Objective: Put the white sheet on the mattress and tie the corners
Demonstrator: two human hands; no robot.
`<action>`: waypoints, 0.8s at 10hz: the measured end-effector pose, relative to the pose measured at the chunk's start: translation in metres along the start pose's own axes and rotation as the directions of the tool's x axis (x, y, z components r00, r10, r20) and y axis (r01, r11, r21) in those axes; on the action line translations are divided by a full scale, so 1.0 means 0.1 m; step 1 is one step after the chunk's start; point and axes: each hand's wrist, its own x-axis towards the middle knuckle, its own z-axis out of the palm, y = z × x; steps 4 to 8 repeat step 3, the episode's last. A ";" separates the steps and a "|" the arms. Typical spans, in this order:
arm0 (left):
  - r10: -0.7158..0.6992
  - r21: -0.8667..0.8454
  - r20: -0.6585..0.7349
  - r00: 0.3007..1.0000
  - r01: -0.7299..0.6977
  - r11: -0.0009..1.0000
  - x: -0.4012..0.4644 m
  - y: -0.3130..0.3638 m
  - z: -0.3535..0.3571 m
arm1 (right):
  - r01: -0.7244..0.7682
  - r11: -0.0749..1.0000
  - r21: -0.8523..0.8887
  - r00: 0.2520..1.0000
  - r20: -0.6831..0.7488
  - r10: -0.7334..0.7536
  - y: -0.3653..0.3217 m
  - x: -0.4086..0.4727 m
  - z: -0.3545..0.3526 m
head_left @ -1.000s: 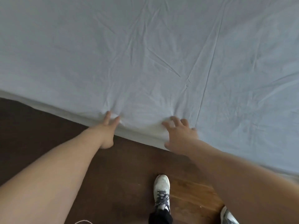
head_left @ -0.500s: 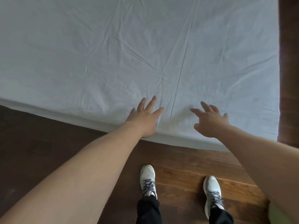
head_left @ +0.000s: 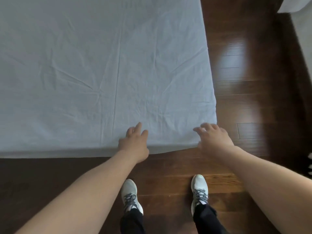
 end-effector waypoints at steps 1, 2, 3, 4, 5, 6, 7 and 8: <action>0.032 0.013 0.084 0.996 -0.034 0.999 0.34 0.51 -0.05 | 0.061 0.995 -0.081 0.993 0.101 -0.052 0.31 0.12 0.01; 0.118 0.101 0.347 0.930 -0.162 0.982 0.37 0.95 0.00 | 0.040 0.996 -0.080 0.956 0.293 -0.014 0.59 0.01 0.13; 0.228 0.024 0.502 0.834 -0.276 0.961 0.08 1.31 0.11 | 0.054 0.998 -0.029 0.882 0.471 -0.034 0.79 -0.28 0.25; 0.228 0.024 0.502 0.834 -0.276 0.961 0.08 1.31 0.11 | 0.054 0.998 -0.029 0.882 0.471 -0.034 0.79 -0.28 0.25; 0.228 0.024 0.502 0.834 -0.276 0.961 0.08 1.31 0.11 | 0.054 0.998 -0.029 0.882 0.471 -0.034 0.79 -0.28 0.25; 0.228 0.024 0.502 0.834 -0.276 0.961 0.08 1.31 0.11 | 0.054 0.998 -0.029 0.882 0.471 -0.034 0.79 -0.28 0.25; 0.228 0.024 0.502 0.834 -0.276 0.961 0.08 1.31 0.11 | 0.054 0.998 -0.029 0.882 0.471 -0.034 0.79 -0.28 0.25; 0.228 0.024 0.502 0.834 -0.276 0.961 0.08 1.31 0.11 | 0.054 0.998 -0.029 0.882 0.471 -0.034 0.79 -0.28 0.25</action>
